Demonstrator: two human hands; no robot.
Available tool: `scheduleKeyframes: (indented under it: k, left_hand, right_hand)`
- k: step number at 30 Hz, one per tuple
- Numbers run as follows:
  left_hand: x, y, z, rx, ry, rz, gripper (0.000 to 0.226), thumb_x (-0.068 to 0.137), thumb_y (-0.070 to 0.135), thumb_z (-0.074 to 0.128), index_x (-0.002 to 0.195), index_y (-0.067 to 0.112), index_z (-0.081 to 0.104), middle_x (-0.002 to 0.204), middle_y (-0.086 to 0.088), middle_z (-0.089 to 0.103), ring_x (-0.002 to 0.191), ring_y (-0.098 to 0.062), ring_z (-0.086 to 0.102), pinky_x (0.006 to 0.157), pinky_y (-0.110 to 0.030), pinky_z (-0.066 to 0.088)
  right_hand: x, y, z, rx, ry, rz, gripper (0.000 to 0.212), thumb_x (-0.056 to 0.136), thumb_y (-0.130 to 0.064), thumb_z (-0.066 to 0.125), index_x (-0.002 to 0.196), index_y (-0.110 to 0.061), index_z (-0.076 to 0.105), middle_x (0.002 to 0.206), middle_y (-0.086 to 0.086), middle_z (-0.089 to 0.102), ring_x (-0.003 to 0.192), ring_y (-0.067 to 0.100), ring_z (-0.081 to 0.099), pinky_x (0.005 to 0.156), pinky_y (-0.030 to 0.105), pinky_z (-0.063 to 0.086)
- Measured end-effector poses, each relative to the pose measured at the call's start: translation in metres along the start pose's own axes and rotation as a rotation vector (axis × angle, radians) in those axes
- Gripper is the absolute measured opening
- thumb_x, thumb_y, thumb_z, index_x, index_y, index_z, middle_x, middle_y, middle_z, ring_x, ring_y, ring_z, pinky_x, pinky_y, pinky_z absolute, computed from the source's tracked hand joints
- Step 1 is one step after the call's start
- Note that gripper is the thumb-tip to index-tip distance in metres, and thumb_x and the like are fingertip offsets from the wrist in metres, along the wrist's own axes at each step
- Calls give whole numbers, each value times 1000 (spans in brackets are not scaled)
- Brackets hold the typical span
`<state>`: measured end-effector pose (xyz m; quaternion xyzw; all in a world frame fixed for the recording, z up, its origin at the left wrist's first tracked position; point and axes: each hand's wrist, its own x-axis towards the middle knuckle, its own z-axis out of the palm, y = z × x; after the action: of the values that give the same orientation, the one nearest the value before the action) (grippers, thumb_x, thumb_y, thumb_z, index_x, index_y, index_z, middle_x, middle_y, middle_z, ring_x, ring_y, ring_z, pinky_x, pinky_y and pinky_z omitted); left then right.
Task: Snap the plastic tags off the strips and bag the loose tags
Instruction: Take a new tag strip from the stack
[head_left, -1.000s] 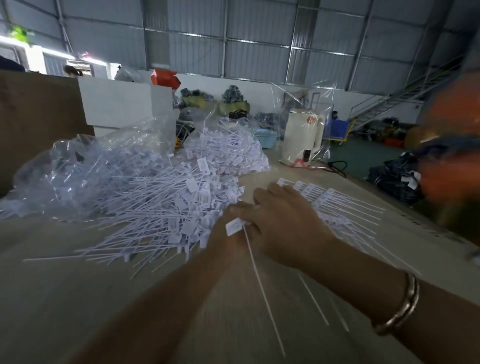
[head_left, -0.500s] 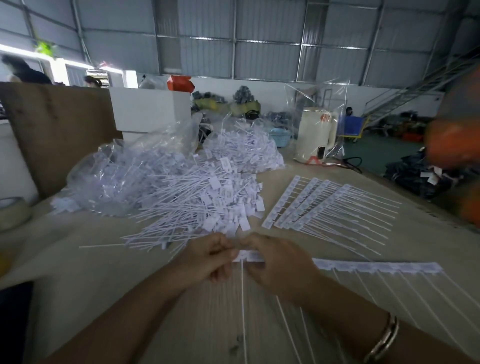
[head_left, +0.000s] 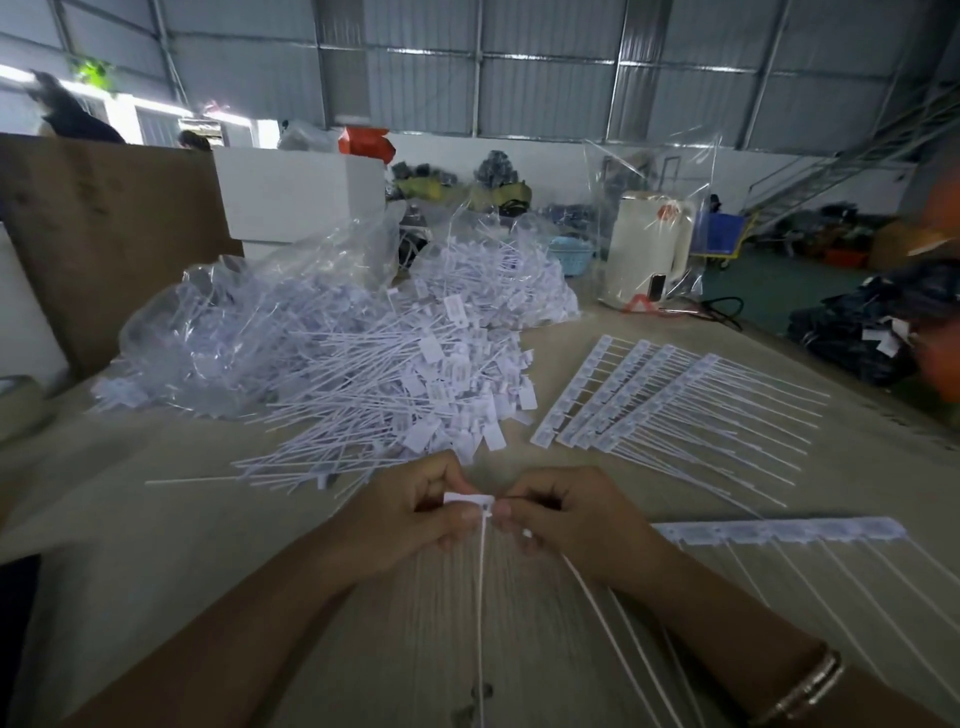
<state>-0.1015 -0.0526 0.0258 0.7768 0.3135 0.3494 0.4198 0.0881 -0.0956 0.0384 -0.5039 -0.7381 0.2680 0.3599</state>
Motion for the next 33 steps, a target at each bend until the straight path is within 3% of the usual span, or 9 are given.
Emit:
scheduleKeyframes:
  k: [5, 8, 10, 13, 17, 21, 23, 28, 33]
  left_hand:
    - [-8, 6, -8, -66, 110, 29, 13, 86, 6, 61, 75, 12, 56, 63, -2, 64, 56, -7, 57, 54, -13, 44]
    - [-6, 0, -9, 233, 180, 53, 15, 87, 18, 63, 78, 30, 62, 72, 6, 64, 63, -3, 57, 59, -12, 41]
    - [-2, 0, -1, 518, 287, 178, 10, 88, 18, 62, 86, 26, 69, 80, 10, 63, 73, -1, 57, 67, -20, 43]
    - [-1, 4, 5, 755, 440, 154, 41, 85, 42, 38, 93, 21, 72, 100, 5, 60, 96, -13, 53, 81, -33, 32]
    - [-4, 6, 2, 590, 227, -21, 59, 82, 63, 29, 82, 22, 71, 77, 11, 64, 85, -5, 57, 87, -36, 35]
    - [0, 3, 3, 382, 266, -34, 23, 91, 24, 58, 77, 9, 69, 66, -4, 64, 64, -11, 59, 63, -21, 40]
    - [0, 3, 2, 427, 267, -15, 23, 89, 18, 59, 68, 11, 63, 57, -2, 56, 56, -6, 51, 55, -14, 33]
    - [0, 2, 8, 468, 222, 68, 23, 89, 25, 59, 67, 24, 56, 50, 9, 48, 51, -1, 49, 53, -12, 31]
    - [-1, 3, -1, 506, 170, 178, 22, 86, 44, 43, 78, 28, 57, 65, 11, 58, 65, -7, 55, 73, -40, 41]
  right_hand:
    - [4, -1, -21, 453, 267, 100, 16, 90, -16, 57, 79, -12, 67, 70, 4, 69, 44, 9, 55, 40, 18, 42]
    - [5, 5, -17, 189, 292, 71, 10, 85, -19, 65, 76, -23, 63, 76, 3, 66, 54, 1, 54, 49, 13, 44]
    - [7, 3, -2, -96, 198, 11, 16, 79, -22, 70, 82, -30, 56, 73, -9, 59, 64, -7, 53, 56, 8, 41]
    - [16, -3, 10, -169, 106, -107, 28, 80, -18, 69, 99, -26, 49, 75, -12, 53, 65, -7, 50, 56, 10, 37]
    - [27, -13, 17, -112, 46, -193, 34, 85, -17, 65, 114, -11, 48, 97, 0, 54, 74, -4, 49, 63, 7, 37]
    - [21, -3, 4, -75, -90, -183, 39, 83, -20, 70, 117, -17, 51, 113, -4, 55, 99, -9, 51, 79, 10, 44]
    - [15, 11, -5, -275, -52, -140, 31, 81, -29, 71, 108, -24, 55, 103, -8, 59, 91, 0, 55, 76, 24, 48]
    - [11, 20, -3, -538, 80, -240, 17, 86, -38, 61, 99, -28, 62, 92, -8, 63, 80, 6, 54, 70, 27, 43]
    - [14, 21, -5, -376, 78, -233, 20, 94, -31, 52, 78, -26, 64, 70, -9, 62, 66, 7, 54, 64, 27, 41]
